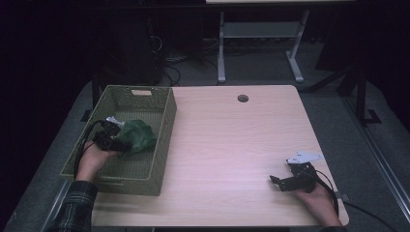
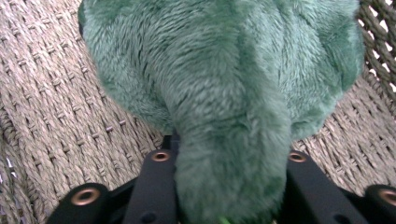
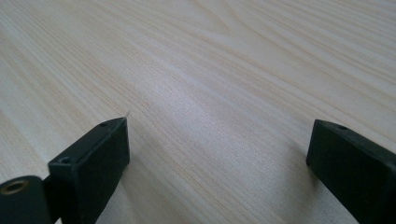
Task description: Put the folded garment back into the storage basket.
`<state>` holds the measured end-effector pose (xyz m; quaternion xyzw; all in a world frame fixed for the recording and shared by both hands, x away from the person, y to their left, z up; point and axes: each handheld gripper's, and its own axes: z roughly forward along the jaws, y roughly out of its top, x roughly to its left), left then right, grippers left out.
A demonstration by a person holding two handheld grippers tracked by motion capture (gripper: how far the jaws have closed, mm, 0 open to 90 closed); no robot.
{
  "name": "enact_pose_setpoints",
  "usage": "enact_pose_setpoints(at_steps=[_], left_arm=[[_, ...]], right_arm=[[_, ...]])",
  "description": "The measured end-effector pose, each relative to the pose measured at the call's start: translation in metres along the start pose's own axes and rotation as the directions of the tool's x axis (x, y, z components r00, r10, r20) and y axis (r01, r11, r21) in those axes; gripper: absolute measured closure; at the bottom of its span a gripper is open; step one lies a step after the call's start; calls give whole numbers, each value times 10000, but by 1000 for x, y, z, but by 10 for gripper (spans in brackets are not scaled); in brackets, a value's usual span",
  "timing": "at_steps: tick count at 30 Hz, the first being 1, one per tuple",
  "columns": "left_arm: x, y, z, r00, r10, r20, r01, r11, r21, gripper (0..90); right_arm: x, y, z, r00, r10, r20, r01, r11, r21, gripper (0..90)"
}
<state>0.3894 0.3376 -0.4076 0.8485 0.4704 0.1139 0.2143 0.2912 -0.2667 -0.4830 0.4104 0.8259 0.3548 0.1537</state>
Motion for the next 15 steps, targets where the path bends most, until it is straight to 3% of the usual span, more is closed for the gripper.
enact_pose_setpoints(at_steps=[2,6,9,12,15], left_arm=[[0,0,1,10000,57,20,-57,10000,-46,595],[0,-1,2,9997,190,-159,-192,9997,-140,378],[0,0,0,9995,222,-230,-232,9987,-462,258],[0,1,-3,9992,175,-367,-205,9963,-840,202],[0,2,-8,9980,403,-494,-457,9926,-1129,171]], right_arm=[[0,0,0,10000,-5,-1,5,10000,-3,56],[0,0,0,10000,1,-5,-1,10000,-1,56],[0,0,0,10000,1,-7,-1,10000,2,56],[0,0,0,10000,3,-6,-3,10000,-1,56],[0,0,0,10000,-1,0,1,10000,-1,57]])
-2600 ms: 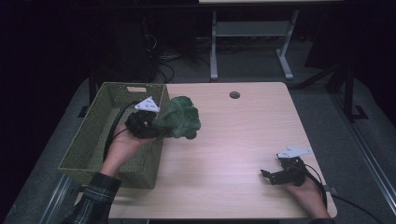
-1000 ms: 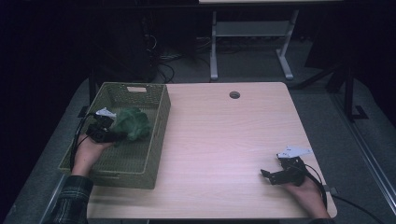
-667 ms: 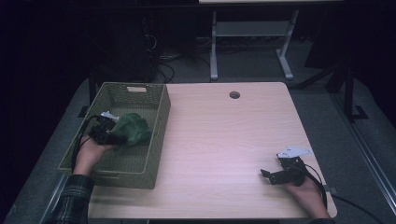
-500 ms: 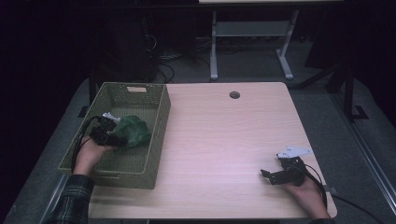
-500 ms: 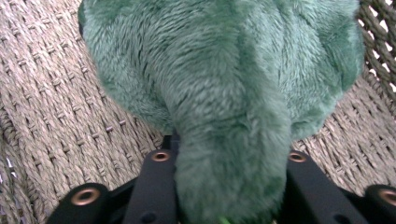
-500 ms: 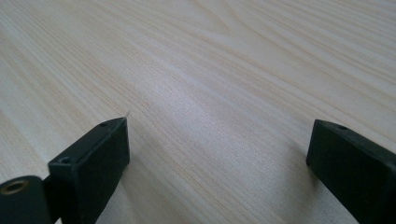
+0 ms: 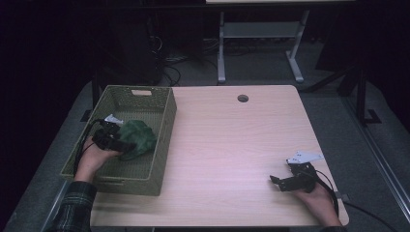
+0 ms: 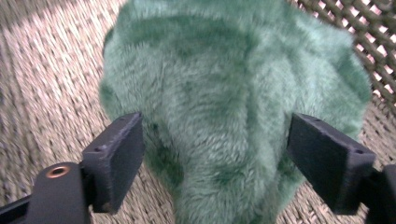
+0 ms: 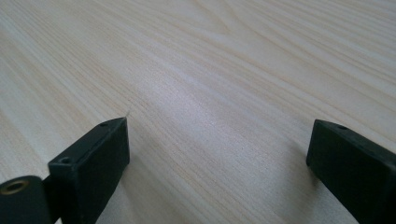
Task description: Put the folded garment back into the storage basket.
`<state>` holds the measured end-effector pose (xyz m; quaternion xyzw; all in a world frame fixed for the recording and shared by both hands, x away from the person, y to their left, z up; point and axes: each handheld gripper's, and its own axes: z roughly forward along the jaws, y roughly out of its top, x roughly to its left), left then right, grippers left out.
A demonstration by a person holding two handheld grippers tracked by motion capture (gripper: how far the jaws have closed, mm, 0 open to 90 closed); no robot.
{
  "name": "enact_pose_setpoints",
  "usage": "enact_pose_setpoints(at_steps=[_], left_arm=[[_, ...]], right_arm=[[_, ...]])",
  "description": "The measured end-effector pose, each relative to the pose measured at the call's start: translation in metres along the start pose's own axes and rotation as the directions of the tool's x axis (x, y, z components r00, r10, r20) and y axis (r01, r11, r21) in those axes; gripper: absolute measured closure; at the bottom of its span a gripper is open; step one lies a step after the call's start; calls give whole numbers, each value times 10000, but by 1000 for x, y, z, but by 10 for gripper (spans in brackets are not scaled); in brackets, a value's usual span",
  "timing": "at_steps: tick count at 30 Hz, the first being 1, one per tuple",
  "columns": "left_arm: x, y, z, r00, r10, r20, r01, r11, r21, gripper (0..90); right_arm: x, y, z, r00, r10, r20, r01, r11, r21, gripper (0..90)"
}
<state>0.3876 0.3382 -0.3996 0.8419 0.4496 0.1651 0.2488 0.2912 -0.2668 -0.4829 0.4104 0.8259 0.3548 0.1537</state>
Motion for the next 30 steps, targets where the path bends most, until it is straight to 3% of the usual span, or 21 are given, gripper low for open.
enact_pose_setpoints(at_steps=[7,13,21,28,30], left_arm=[[-5,10,-16,9995,194,250,-182,9989,-440,163],[-18,28,-33,9981,295,541,-245,9954,-922,163],[-47,55,-41,9920,851,928,-739,9903,-1177,163],[-79,75,-44,9845,1178,1303,-944,9804,-1731,160],[-89,80,-44,9797,1418,1414,-1160,9774,-1769,160]], right_arm=[[0,0,0,10000,6,1,-6,10000,4,56],[0,0,0,10000,-1,-3,1,10000,0,56],[0,0,0,10000,3,-7,-3,10000,3,56],[0,0,0,10000,-20,-14,20,10000,-6,56],[0,0,0,10000,-15,-14,15,10000,-3,56]])
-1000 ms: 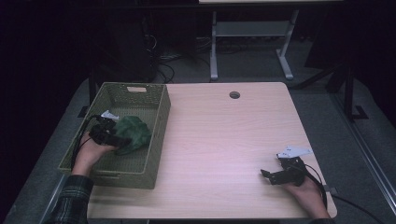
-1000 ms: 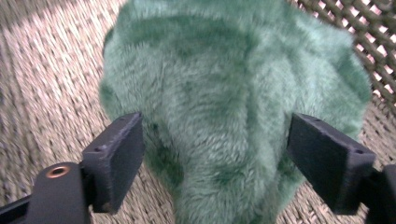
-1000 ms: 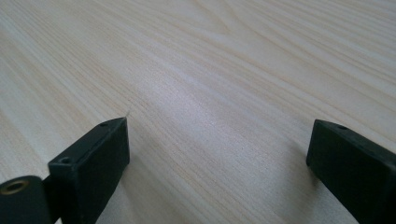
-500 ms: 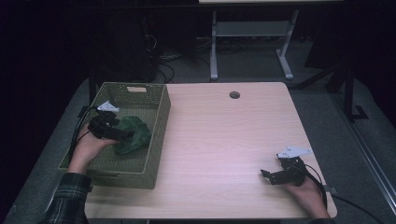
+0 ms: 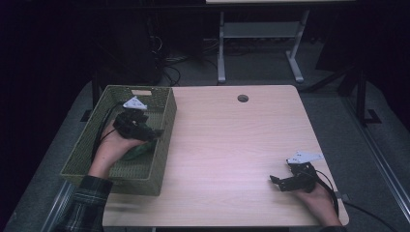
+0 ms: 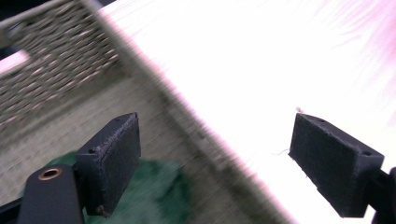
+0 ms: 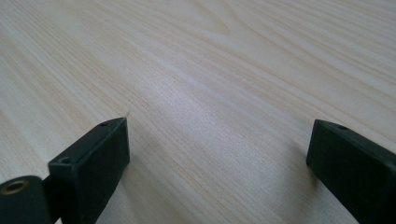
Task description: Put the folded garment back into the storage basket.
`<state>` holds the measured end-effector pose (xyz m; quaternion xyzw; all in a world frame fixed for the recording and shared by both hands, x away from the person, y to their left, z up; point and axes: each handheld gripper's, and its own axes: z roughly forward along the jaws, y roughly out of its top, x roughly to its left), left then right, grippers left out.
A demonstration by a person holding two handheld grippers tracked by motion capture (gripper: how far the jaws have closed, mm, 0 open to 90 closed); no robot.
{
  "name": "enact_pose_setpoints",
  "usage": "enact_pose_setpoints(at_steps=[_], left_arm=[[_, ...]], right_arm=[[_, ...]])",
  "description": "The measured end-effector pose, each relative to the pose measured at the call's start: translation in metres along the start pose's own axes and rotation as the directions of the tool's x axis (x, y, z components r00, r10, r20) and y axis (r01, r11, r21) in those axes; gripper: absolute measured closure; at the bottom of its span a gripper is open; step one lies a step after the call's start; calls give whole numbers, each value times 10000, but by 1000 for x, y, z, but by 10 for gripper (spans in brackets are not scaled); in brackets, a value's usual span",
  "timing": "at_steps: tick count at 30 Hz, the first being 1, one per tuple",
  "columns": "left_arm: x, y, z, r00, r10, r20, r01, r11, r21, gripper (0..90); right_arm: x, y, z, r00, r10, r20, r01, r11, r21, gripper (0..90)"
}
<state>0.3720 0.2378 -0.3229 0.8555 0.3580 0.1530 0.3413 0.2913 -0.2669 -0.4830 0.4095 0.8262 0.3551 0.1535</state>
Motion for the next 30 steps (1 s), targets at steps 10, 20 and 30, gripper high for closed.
enact_pose_setpoints(at_steps=[10,20,30], left_arm=[[-44,22,17,9965,293,785,-258,9986,-452,160],[-89,26,45,9944,724,774,-668,9952,-720,160],[-116,17,74,9926,794,920,-716,9938,-847,160]], right_arm=[[0,0,0,10000,9,-2,-9,10000,2,56],[0,0,0,10000,8,4,-8,10000,-3,57],[0,0,0,10000,13,2,-13,10000,-2,56]])
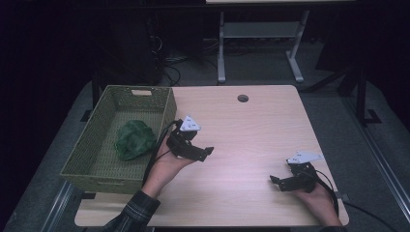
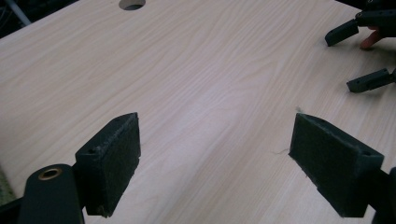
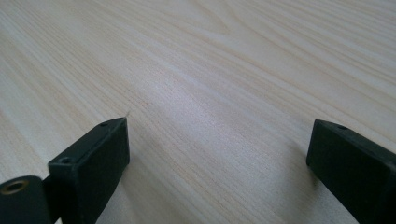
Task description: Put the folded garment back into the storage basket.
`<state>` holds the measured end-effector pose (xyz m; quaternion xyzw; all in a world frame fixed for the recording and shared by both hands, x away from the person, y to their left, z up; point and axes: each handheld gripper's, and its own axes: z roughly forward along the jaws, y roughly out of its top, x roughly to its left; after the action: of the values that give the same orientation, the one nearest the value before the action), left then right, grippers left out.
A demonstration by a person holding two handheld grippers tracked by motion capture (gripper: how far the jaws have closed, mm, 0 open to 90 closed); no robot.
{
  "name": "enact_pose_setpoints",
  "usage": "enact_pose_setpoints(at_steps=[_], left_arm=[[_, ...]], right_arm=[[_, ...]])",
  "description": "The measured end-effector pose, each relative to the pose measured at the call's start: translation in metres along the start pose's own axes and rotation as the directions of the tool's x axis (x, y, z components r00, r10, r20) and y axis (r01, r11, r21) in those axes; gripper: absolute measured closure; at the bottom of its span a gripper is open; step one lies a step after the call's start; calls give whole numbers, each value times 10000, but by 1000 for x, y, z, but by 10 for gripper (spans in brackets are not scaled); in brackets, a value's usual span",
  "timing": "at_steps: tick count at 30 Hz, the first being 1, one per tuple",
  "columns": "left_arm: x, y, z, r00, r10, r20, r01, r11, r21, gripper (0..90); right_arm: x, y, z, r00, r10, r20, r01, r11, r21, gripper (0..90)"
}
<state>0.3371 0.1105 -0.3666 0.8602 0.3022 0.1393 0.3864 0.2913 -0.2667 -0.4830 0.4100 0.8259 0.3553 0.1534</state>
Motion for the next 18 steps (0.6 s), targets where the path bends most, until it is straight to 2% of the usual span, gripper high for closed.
enact_pose_setpoints(at_steps=[2,8,18], left_arm=[[-3,-4,6,10000,-67,33,67,10000,26,159],[-11,-20,25,9999,82,108,-84,9997,215,156],[-14,-52,52,9996,26,270,-38,9990,445,154]], right_arm=[[0,0,0,10000,-2,1,2,10000,0,56],[0,0,0,10000,2,1,-2,10000,7,56],[0,0,0,10000,-3,4,3,10000,7,56]])
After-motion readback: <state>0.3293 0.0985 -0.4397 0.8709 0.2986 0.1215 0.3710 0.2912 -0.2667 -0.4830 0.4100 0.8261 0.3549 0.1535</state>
